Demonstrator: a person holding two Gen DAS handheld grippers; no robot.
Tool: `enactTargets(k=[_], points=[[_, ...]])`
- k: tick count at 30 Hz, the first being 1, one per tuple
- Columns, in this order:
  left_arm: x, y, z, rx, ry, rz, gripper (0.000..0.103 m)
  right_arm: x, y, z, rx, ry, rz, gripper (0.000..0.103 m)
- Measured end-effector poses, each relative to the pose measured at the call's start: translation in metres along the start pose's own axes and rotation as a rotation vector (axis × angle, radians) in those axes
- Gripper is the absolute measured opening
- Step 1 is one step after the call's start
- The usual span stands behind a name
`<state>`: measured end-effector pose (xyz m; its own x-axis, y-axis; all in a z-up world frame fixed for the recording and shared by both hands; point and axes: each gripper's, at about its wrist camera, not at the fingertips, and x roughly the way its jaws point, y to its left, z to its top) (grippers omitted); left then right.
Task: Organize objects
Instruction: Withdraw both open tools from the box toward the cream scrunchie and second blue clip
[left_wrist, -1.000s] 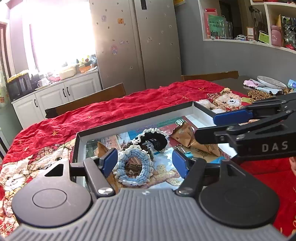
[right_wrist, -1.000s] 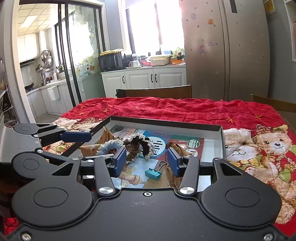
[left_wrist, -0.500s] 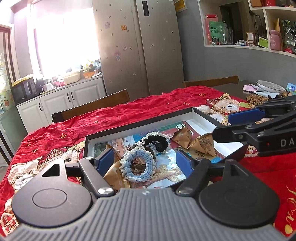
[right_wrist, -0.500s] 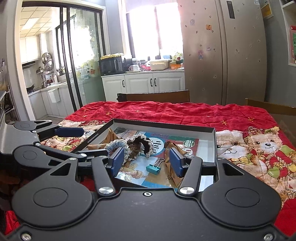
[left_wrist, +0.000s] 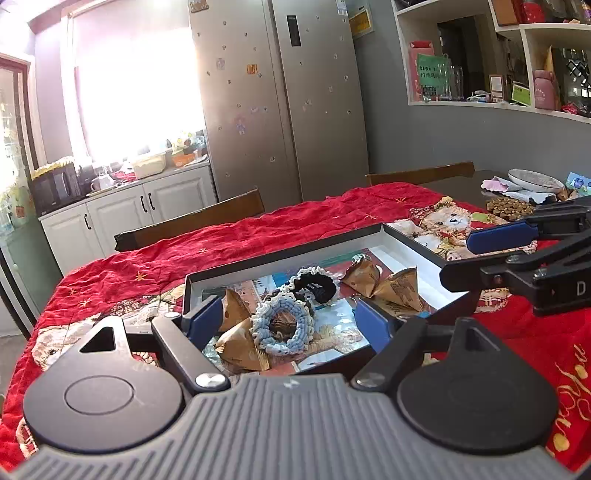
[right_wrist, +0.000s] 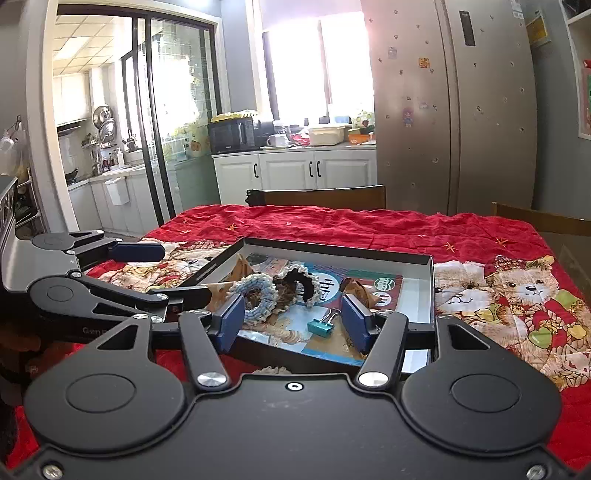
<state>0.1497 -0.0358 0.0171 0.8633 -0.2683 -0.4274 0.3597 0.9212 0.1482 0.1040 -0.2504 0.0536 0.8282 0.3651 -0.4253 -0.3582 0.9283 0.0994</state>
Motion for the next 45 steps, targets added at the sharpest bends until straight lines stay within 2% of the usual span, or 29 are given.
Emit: enactTargets(k=[17,23,35,45], points=[[-0.03,0.006,-0.02,-0.018,0.001,0.006,0.088,-0.018,0.014,-0.017,-0.011,0.029,0.02,0.061],[-0.036,0.013,-0.032,-0.037,0.014,0.014,0.089,-0.017,0.014,-0.025,-0.004,0.036,-0.001,0.061],[-0.039,0.02,-0.071,-0.076,0.068,-0.039,0.089,0.01,0.016,-0.046,0.032,0.077,-0.081,0.061],[-0.036,0.01,-0.09,-0.04,0.08,-0.08,0.089,0.043,0.013,-0.059,0.108,0.107,-0.12,0.059]])
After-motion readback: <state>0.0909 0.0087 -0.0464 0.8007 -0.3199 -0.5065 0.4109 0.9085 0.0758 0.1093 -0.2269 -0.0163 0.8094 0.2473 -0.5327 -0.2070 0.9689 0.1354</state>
